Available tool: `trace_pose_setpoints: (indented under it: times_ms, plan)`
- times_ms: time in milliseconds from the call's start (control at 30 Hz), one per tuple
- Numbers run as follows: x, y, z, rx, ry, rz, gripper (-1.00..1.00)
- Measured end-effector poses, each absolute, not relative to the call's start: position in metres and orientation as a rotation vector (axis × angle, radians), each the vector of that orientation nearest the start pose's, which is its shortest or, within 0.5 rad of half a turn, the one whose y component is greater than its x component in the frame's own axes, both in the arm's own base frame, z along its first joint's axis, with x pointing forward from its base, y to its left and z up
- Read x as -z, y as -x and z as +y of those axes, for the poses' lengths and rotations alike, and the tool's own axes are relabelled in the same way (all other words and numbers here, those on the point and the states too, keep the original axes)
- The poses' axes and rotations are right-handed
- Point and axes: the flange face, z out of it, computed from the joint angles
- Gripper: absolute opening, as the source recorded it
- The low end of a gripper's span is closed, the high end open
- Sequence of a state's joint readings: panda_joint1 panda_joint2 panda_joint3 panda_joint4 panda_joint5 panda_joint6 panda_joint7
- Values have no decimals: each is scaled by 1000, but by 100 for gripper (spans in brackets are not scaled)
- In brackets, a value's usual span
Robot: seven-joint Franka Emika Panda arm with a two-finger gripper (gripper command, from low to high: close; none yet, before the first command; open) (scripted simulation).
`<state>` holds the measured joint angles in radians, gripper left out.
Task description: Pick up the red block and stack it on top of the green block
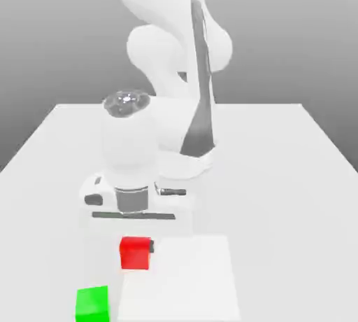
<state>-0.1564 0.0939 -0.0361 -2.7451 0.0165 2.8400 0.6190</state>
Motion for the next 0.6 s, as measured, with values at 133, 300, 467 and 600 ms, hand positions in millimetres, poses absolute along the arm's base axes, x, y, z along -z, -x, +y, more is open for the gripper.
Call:
trace_pose_setpoints:
  times_ms: [133, 300, 467, 600]
  plan:
    - [-214, -401, -85, -1, 2801, 1411, -100]
    - [-228, -439, -106, -4, 2608, 1733, -100]
    - [-241, -475, -129, -3, 2381, 2040, -100]
    - [-217, -490, -139, 0, 2281, 2158, -100]
